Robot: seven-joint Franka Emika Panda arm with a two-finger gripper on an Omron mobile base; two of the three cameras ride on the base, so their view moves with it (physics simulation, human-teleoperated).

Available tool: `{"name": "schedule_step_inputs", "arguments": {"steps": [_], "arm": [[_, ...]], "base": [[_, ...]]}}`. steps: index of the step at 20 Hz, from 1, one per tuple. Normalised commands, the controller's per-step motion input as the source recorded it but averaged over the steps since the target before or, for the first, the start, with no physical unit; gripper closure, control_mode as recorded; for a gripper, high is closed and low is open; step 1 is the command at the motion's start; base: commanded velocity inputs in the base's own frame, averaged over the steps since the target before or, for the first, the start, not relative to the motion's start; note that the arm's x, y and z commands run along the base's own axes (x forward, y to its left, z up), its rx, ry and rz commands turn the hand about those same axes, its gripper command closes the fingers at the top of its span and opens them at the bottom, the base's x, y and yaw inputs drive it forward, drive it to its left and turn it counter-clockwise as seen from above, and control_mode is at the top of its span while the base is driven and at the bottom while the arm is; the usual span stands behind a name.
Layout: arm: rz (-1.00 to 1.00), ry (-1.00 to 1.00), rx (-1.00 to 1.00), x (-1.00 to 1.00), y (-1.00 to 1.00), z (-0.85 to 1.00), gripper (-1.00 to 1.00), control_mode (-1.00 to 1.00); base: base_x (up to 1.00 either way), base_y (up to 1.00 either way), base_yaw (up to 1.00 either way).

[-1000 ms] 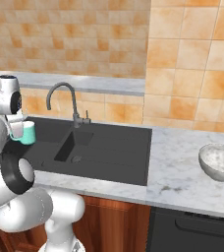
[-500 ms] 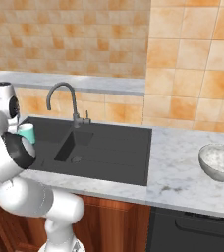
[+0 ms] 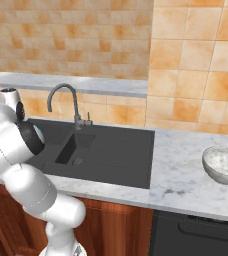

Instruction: Pick the mug and place it in the sink. Pick the bowl and place it in the open cabinet and then close the cabinet.

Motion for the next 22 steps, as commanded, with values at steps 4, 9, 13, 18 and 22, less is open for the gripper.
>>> {"name": "schedule_step_inputs", "arguments": {"steps": [4,9,13,18,22], "arm": [[0.00,-0.04,0.00,0.16,0.00,-0.29,1.00,-1.00],[0.05,-0.07,-0.05,0.05,0.00,-0.21,1.00,-1.00],[0.06,-0.03,-0.05,0.04,0.00,-0.07,1.00,-1.00],[0.06,0.00,0.03,0.11,0.00,-0.06,1.00,-1.00],[0.07,0.00,0.07,0.16,-0.01,-0.13,1.00,-1.00]], "base": [[0.00,0.00,0.00],[0.00,0.00,0.00],[0.00,0.00,0.00],[0.00,0.00,0.00],[0.00,0.00,0.00]]}}
